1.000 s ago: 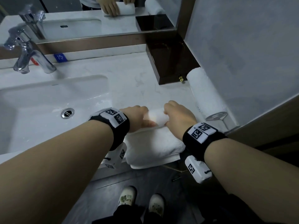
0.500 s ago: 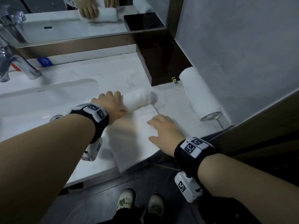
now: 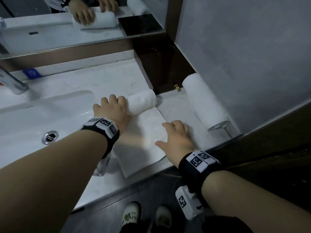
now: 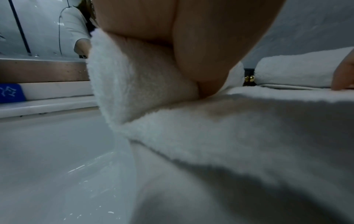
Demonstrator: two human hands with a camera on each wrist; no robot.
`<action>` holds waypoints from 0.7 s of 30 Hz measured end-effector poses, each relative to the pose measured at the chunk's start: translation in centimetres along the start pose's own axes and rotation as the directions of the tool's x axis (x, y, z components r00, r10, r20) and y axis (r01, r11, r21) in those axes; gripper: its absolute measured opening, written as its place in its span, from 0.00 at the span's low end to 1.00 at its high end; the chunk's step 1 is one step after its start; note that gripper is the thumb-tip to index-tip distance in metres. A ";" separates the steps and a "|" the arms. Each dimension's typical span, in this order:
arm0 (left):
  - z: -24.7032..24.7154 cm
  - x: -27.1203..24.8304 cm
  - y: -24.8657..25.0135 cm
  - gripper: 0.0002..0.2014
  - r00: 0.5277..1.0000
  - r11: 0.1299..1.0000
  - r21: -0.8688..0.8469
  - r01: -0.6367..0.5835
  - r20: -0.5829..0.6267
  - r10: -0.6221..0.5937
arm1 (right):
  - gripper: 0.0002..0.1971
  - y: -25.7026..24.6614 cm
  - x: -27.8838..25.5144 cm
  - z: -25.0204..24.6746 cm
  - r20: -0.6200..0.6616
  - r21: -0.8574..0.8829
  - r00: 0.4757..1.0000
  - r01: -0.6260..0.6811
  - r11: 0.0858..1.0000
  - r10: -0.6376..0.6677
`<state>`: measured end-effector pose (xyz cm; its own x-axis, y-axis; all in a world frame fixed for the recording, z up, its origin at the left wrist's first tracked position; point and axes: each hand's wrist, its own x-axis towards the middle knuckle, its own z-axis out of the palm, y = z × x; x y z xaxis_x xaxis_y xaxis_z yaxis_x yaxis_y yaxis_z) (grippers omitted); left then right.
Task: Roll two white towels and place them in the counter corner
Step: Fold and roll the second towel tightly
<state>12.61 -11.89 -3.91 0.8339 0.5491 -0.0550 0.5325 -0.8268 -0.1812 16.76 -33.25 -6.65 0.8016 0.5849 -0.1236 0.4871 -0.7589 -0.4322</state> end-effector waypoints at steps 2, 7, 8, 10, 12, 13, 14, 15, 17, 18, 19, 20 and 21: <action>0.3 -0.1 0.3 0.19 1.000 1.000 0.013 0.011 -0.010 -0.011 | 0.31 0.0 0.2 -0.2 -0.017 0.096 0.989 -0.146 0.985 0.148; 0.7 -0.8 0.6 0.25 0.999 0.998 0.052 -0.030 -0.020 0.031 | 0.31 0.2 1.1 -0.8 0.106 0.220 0.931 -0.364 0.905 0.348; 0.7 -1.0 0.6 0.27 0.999 0.998 0.049 -0.041 -0.017 0.042 | 0.31 0.2 1.2 -0.9 0.123 0.227 0.925 -0.380 0.897 0.361; 0.7 -1.2 0.7 0.30 0.998 0.998 0.032 -0.060 0.006 0.060 | 0.28 0.3 1.3 -1.1 0.167 0.255 0.911 -0.410 0.876 0.378; 0.5 -1.2 0.7 0.30 0.996 0.997 0.005 -0.075 0.047 0.075 | 0.17 0.5 1.4 -1.3 0.215 0.285 0.907 -0.412 0.865 0.361; 0.3 -1.1 0.6 0.29 0.994 0.997 -0.012 -0.080 0.074 0.080 | 0.12 0.6 1.4 -1.4 0.222 0.300 0.913 -0.399 0.866 0.343; 0.0 -0.9 0.4 0.27 0.991 0.996 -0.033 -0.085 0.101 0.088 | 0.13 0.8 1.4 -1.5 0.218 0.319 0.917 -0.389 0.864 0.333; -0.3 -0.7 0.1 0.25 0.986 0.994 -0.061 -0.090 0.132 0.097 | 0.15 0.9 1.4 -1.6 0.204 0.338 0.920 -0.387 0.858 0.334; -1.1 -0.3 -0.4 0.24 0.975 0.987 -0.135 -0.091 0.191 0.116 | 0.18 1.0 1.5 -1.9 0.174 0.360 0.918 -0.396 0.845 0.356; -1.4 -0.1 -0.5 0.24 0.968 0.981 -0.176 -0.084 0.218 0.122 | 0.18 1.2 1.6 -2.1 0.172 0.361 0.915 -0.403 0.841 0.365; -1.8 0.2 -0.5 0.24 0.962 0.974 -0.214 -0.069 0.245 0.122 | 0.18 1.3 1.7 -2.2 0.175 0.363 0.913 -0.409 0.837 0.369; -2.1 0.5 -0.4 0.25 0.956 0.968 -0.245 -0.051 0.269 0.119 | 0.17 1.5 1.9 -2.2 0.181 0.375 0.909 -0.417 0.828 0.375; -2.4 0.8 -0.3 0.25 0.950 0.964 -0.265 -0.034 0.290 0.113 | 0.17 1.7 2.1 -2.2 0.180 0.393 0.907 -0.422 0.817 0.382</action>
<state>13.48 -11.48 -1.56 0.8108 0.4636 -0.3573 0.5232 -0.8477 0.0873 20.03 -33.99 -5.65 0.8502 0.2922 -0.4380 -0.0768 -0.7541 -0.6522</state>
